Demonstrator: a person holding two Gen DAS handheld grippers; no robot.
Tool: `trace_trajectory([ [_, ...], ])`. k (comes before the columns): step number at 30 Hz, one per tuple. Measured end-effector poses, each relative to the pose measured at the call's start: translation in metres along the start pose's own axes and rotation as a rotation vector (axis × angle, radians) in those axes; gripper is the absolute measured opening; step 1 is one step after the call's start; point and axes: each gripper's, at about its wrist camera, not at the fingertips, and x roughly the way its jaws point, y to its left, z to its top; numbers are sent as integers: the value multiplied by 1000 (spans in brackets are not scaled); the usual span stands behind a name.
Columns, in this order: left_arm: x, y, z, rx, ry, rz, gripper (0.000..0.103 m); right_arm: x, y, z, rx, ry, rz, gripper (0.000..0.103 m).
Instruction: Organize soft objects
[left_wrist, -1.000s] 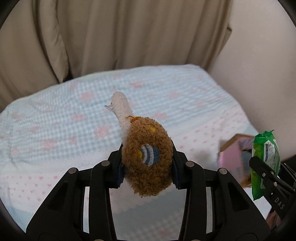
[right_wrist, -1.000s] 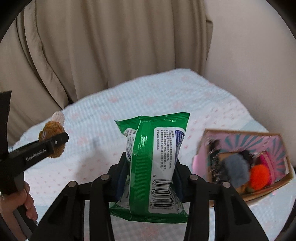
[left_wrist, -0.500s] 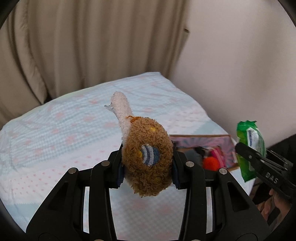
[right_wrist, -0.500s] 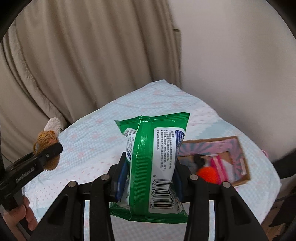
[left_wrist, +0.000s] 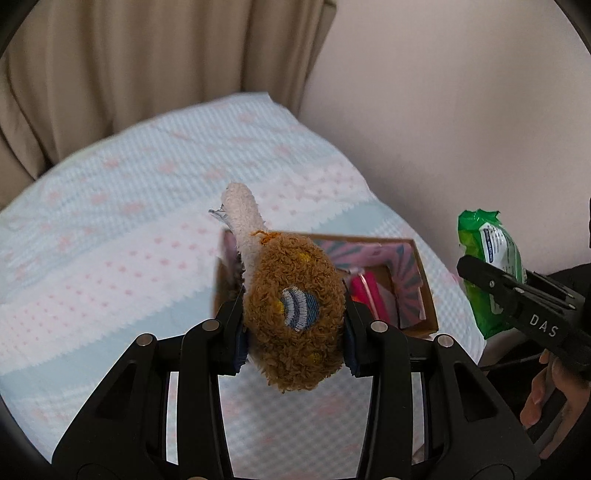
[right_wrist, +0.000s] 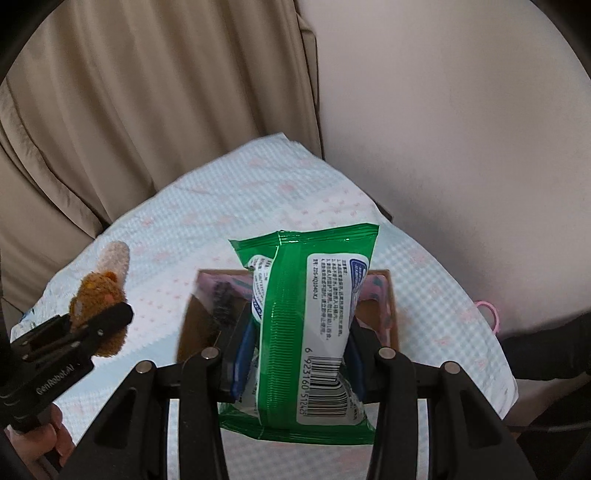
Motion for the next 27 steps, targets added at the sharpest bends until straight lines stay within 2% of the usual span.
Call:
trace_trajectory([
  [7, 78, -25, -8, 13, 132, 21, 36, 53, -46, -2, 39, 113, 45, 40],
  [14, 117, -30, -10, 39, 206, 79, 37, 103, -68, -1, 45, 215, 76, 40],
  [15, 119, -30, -9, 44, 212, 82, 39, 107, -69, -1, 49, 221, 77, 40],
  [17, 124, -32, -6, 47, 232, 81, 52, 117, -75, 1, 67, 242, 89, 42],
  [19, 126, -29, -4, 38, 247, 89, 103, 123, -80, 3, 94, 249, 97, 53],
  [20, 126, -28, -4, 39, 249, 96, 103, 125, -83, 6, 107, 251, 102, 74],
  [21, 124, -28, -3, 42, 239, 102, 103, 126, -84, 8, 115, 256, 110, 100],
  [22, 123, -27, -4, 47, 239, 103, 103, 126, -85, 9, 118, 262, 118, 103],
  [27, 117, -24, -9, 54, 247, 94, 103, 117, -89, 12, 127, 235, 102, 103],
])
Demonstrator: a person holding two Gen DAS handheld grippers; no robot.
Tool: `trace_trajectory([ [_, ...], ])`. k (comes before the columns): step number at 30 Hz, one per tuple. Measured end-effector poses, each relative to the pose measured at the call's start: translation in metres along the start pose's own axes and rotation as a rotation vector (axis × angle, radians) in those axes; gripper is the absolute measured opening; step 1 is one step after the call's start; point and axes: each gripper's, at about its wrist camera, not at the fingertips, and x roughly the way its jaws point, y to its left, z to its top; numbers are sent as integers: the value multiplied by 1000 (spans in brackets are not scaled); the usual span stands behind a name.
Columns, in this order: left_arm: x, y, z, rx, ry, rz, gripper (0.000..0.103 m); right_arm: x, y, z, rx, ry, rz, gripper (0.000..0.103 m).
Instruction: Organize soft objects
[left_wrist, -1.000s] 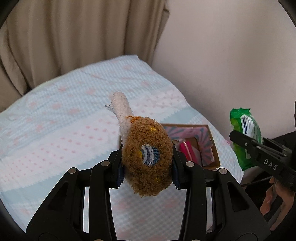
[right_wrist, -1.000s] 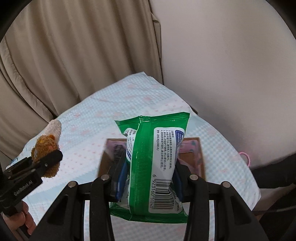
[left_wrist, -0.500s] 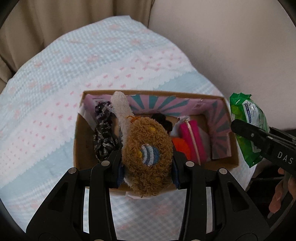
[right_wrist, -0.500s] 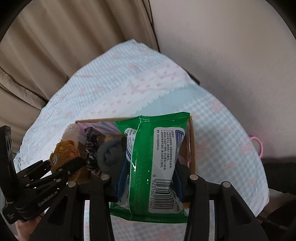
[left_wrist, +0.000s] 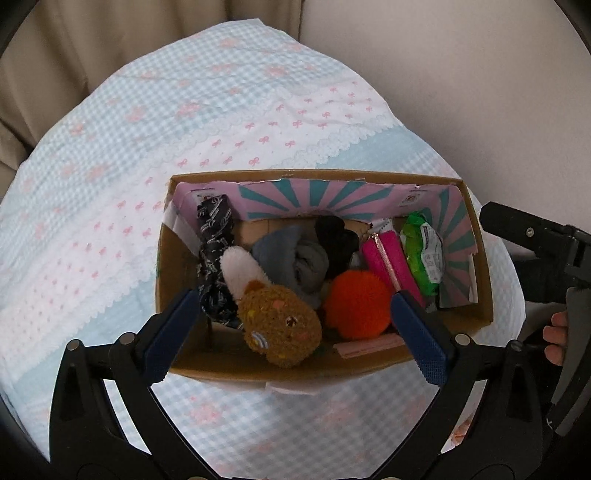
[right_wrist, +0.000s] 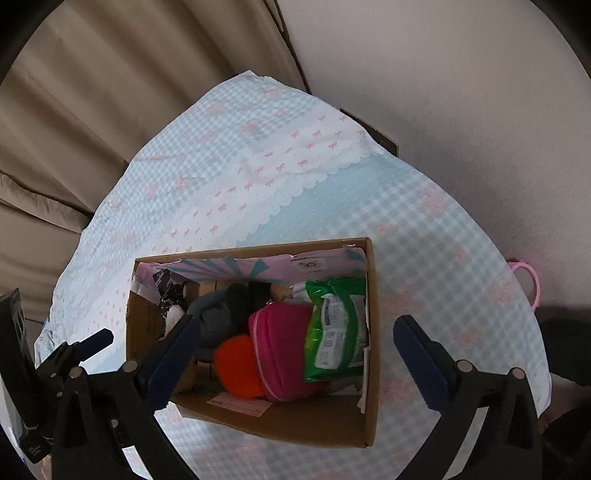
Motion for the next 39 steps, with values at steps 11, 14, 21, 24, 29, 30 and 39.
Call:
trace_trajectory([
  [11, -42, 7, -1, 33, -40, -30, 103, -31, 26, -6, 1, -44, -13, 103],
  [14, -73, 16, -6, 29, -76, -48, 103, -51, 41, -10, -12, -68, -10, 103],
  [21, -173, 54, -28, 9, -174, -82, 103, -130, 102, -35, -72, -147, -32, 103],
  [24, -222, 72, -38, 6, -224, -84, 103, -171, 132, -50, -93, -205, -53, 103],
  [29, -301, 93, -59, 9, -345, -76, 103, -230, 181, -83, -144, -309, -100, 103],
  [30, -316, 96, -64, 13, -374, -75, 103, -243, 191, -91, -155, -338, -107, 103],
  [39, -406, 108, -115, 45, -582, -13, 103, -311, 241, -146, -177, -519, -162, 103],
])
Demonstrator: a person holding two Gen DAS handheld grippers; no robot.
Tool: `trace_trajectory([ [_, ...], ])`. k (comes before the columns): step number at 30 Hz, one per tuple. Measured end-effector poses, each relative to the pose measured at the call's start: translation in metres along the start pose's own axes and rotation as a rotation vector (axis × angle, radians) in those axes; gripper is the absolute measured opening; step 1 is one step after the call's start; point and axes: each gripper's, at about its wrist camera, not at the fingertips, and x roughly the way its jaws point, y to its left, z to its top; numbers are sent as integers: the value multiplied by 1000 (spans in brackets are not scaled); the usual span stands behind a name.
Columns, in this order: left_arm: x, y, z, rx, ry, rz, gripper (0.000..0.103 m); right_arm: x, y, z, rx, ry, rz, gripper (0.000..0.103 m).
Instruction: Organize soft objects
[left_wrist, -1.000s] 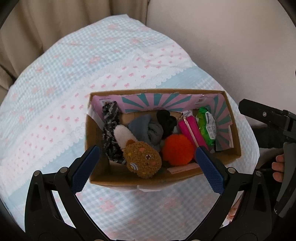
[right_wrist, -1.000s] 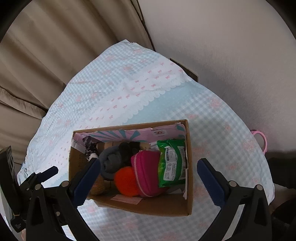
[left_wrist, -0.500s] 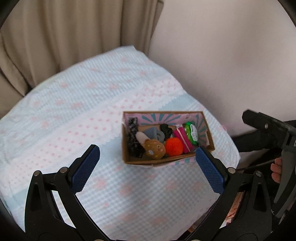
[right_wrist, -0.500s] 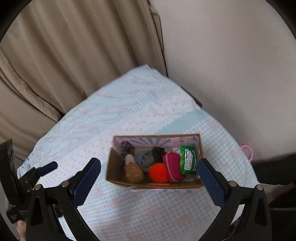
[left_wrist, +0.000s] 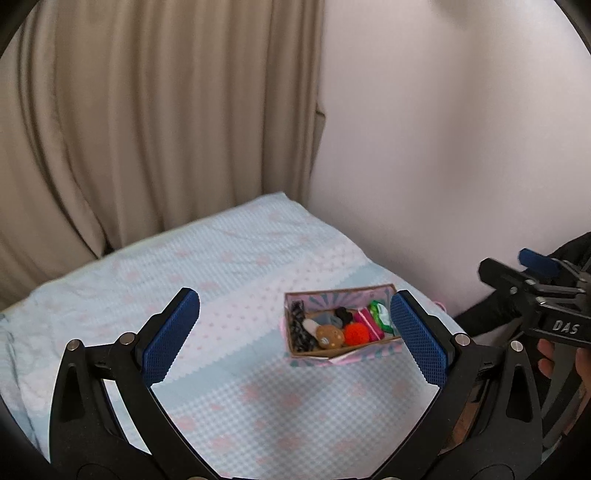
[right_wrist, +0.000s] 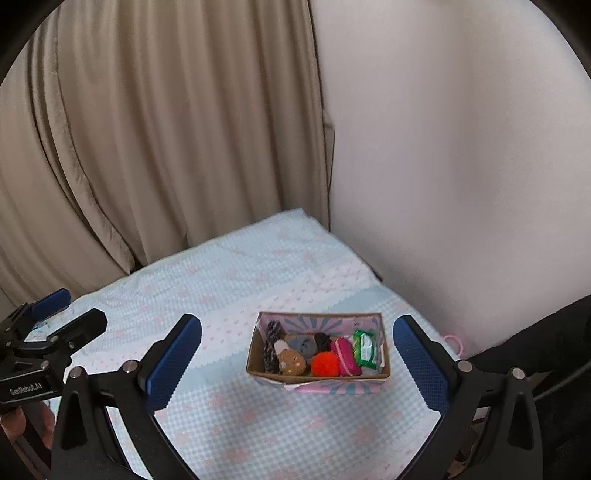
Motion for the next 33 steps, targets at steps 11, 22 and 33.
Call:
trace_trajectory([
  [11, -43, 4, -18, -9, -96, 0, 103, -51, 22, -20, -27, -130, -64, 103],
  [22, -61, 3, -19, -12, -129, 23, 103, -61, 21, -20, -18, -169, -52, 103],
  [33, -68, 0, -20, -13, -158, 42, 103, -63, 18, -21, -14, -173, -44, 103],
])
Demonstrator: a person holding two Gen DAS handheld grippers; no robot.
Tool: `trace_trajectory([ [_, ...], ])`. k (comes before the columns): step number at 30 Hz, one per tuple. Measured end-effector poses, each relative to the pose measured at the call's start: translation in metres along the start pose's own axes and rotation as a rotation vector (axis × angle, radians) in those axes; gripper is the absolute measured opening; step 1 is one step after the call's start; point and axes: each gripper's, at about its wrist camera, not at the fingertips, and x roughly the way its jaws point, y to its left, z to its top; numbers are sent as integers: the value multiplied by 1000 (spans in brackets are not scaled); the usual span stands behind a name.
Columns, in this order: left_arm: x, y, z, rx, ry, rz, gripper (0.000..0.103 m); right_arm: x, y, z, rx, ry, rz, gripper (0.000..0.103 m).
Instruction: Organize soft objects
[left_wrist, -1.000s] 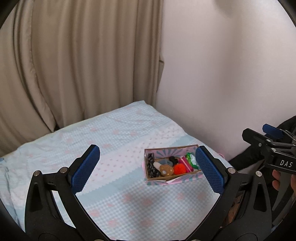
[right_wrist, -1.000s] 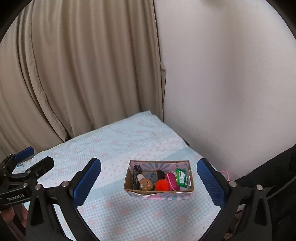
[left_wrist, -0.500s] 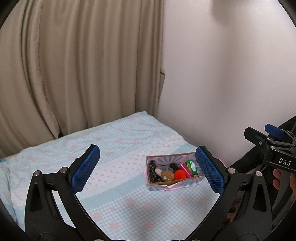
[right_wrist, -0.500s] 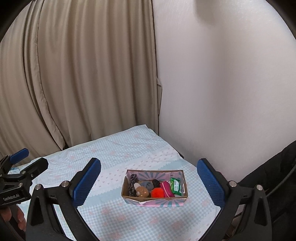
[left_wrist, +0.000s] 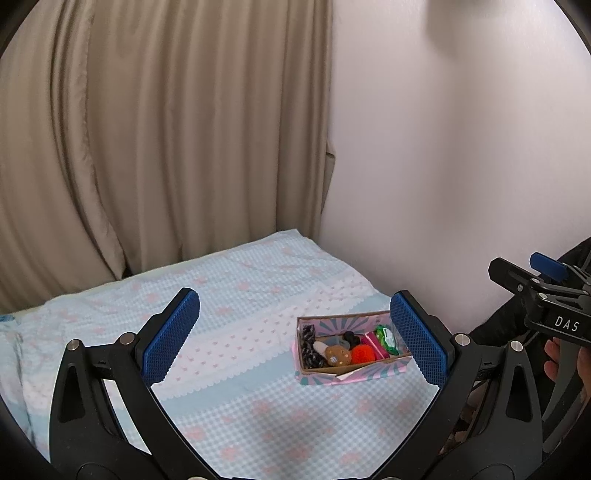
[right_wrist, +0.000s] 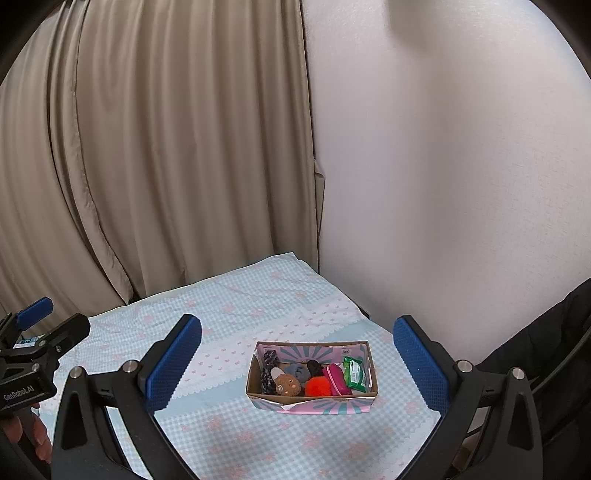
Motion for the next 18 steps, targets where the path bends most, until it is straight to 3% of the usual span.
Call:
trace_trajectory([
  [18, 3, -6, 0, 8, -7, 4, 103, -3, 3, 3, 0, -3, -13, 103],
])
